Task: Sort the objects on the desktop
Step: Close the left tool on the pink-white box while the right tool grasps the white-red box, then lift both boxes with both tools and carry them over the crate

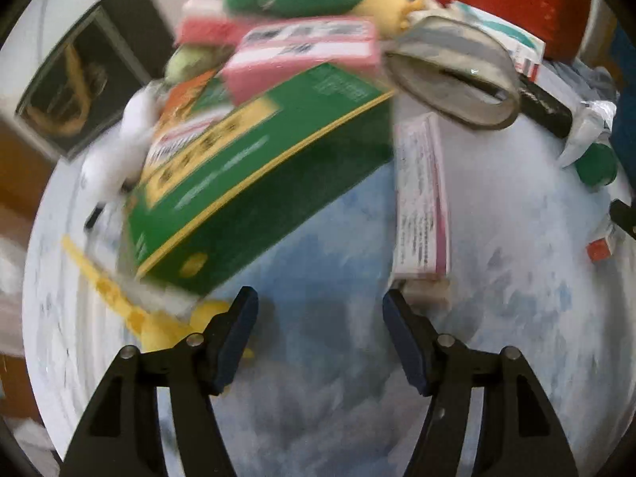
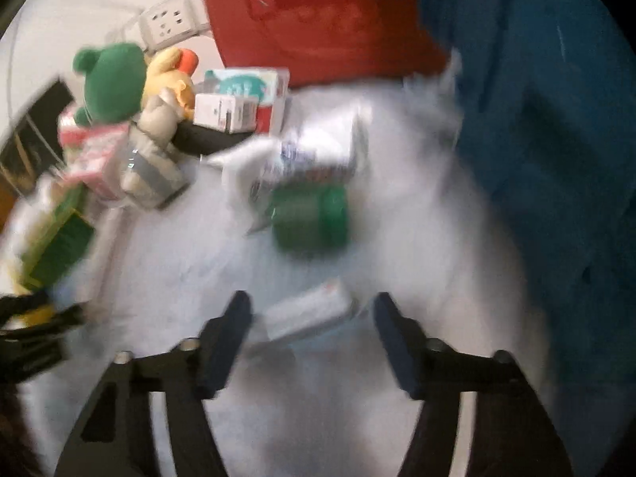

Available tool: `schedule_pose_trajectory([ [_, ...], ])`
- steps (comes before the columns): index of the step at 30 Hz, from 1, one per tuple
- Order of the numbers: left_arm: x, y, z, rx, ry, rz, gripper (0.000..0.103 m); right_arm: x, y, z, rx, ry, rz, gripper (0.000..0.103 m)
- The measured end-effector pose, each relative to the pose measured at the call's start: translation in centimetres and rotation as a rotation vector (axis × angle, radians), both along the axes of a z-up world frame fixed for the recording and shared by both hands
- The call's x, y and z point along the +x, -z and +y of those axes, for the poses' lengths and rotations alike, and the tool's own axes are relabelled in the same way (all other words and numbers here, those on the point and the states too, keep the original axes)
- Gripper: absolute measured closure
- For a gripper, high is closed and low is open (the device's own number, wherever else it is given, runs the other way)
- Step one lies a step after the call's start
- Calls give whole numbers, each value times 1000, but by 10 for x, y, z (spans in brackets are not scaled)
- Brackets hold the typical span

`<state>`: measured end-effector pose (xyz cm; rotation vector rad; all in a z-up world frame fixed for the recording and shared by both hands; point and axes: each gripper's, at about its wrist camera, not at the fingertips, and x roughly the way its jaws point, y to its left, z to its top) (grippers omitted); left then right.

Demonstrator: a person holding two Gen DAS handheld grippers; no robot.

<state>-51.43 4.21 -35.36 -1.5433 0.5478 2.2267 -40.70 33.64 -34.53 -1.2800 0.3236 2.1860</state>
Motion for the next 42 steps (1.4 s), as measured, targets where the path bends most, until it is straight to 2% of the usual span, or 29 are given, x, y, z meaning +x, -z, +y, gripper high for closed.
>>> schedule_pose_trajectory([
  [1, 1, -2, -5, 12, -4, -15, 37, -1, 0, 0, -33, -21, 4, 43],
  [3, 9, -12, -11, 65, 12, -40, 37, 3, 1, -1, -98, -14, 20, 33],
  [4, 13, -17, -11, 87, 25, -41, 37, 7, 0, -3, -99, -1, 22, 30],
  [6, 21, -30, -8, 129, 51, -29, 35, 17, -4, -3, -103, 34, 31, 15],
  [7, 22, -35, -4, 150, 62, -19, 33, 23, -5, -3, -114, 50, 37, 12],
  [8, 21, -38, 2, 171, 73, -6, 30, 28, -6, -1, -124, 70, 39, 12],
  [10, 14, -34, 19, 172, 82, 11, 30, 32, -8, 2, -128, 99, 36, 12],
  [12, 3, -22, 32, 159, 89, 10, 30, 39, -10, 8, -132, 140, 43, 12],
  [16, -13, 4, 53, 121, 91, -16, 31, 38, -9, 19, -209, 183, 85, 12],
  [17, -15, 5, 52, 167, 81, -17, 39, 33, -6, 20, -221, 183, 84, 13],
  [19, -15, 6, 54, 173, 85, -13, 47, 22, 3, 18, -245, 167, 76, 24],
  [21, -11, 7, 56, 180, 101, -5, 64, 13, 13, 16, -285, 143, 93, 39],
  [22, -9, 8, 57, 182, 110, -3, 68, 8, 16, 14, -279, 135, 67, 52],
  [23, -7, 9, 57, 183, 115, -6, 75, 3, 16, 7, -225, 109, 35, 61],
  [28, 1, 15, 55, 198, 103, -26, 75, -6, 19, -10, -179, 23, -4, 75],
  [29, 4, 16, 54, 202, 102, -34, 75, -5, 19, -12, -173, 17, -8, 83],
  [30, 8, 17, 52, 205, 104, -39, 75, -4, 19, -13, -172, 14, -10, 86],
  [36, 31, 8, 43, 219, 109, -22, 75, 7, 5, -29, -134, -21, 8, 86],
  [42, 65, -44, 38, 263, 97, 65, 75, 27, -43, -55, -71, -74, 86, 86],
])
